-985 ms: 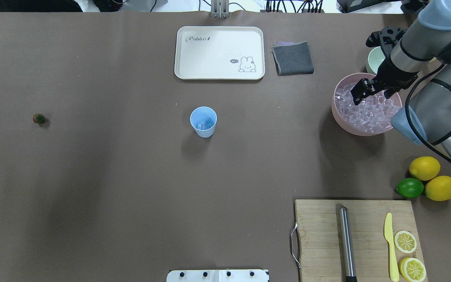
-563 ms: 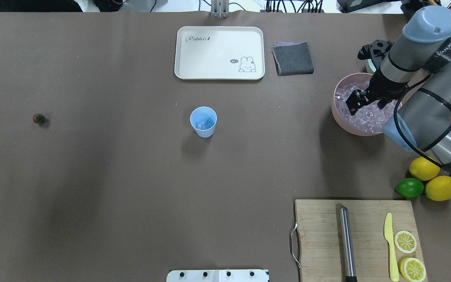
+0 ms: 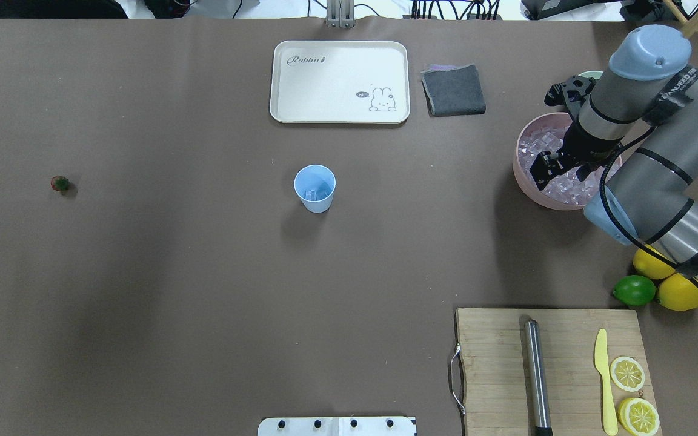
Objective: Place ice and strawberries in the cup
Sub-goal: 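Dip the right gripper into the pink bowl and grasp a third ice cube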
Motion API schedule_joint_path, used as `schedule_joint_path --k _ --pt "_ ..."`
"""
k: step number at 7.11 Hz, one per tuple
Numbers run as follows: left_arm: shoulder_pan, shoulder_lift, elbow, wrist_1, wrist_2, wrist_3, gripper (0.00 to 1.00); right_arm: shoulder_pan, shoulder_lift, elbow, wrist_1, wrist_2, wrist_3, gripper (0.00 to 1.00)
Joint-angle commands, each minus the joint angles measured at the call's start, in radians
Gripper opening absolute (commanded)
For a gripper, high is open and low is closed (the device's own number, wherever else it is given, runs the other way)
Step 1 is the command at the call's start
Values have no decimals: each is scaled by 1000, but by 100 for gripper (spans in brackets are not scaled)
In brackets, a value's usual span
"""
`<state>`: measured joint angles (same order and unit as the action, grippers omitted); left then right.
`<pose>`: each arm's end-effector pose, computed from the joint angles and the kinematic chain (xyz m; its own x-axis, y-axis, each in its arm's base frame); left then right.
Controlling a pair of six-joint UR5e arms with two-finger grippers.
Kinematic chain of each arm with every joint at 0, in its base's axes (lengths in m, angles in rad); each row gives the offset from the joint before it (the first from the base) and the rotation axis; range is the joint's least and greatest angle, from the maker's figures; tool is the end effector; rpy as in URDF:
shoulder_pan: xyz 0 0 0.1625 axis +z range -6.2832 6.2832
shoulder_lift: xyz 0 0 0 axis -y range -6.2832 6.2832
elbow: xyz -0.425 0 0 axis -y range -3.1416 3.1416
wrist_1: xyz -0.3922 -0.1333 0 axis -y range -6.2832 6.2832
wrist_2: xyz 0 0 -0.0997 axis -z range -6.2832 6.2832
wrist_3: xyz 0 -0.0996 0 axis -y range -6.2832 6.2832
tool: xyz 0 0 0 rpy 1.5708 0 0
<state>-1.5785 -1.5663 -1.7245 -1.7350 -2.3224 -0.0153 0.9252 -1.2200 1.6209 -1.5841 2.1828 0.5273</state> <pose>-0.0692 -0.5027 0.5677 0.7320 0.1903 -0.6542 0.0185 0.9543 0.2983 -0.3184 -0.5492 0.4464 0.7324 -0.2033 0.6498 0.2181 0.9741 0.0590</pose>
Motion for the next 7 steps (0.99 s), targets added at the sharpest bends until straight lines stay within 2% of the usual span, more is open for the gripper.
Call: schedule_joint_path --k 1,2,3,4,6,7 --pt "0 -1 0 2 0 0 98 -3 5 -22 1 -2 -1 82" --pt "0 -3 0 0 0 0 98 -3 7 -23 1 -2 -1 81" --pt "0 -3 0 0 0 0 98 -3 5 -23 1 -3 0 74" --pt "0 -1 -1 0 0 0 98 -3 5 -23 1 -2 -3 53" --pt "0 -1 -3 0 0 0 98 0 14 -23 1 3 -13 0" --pt "0 -1 -3 0 0 0 98 3 20 -23 -2 8 -13 0"
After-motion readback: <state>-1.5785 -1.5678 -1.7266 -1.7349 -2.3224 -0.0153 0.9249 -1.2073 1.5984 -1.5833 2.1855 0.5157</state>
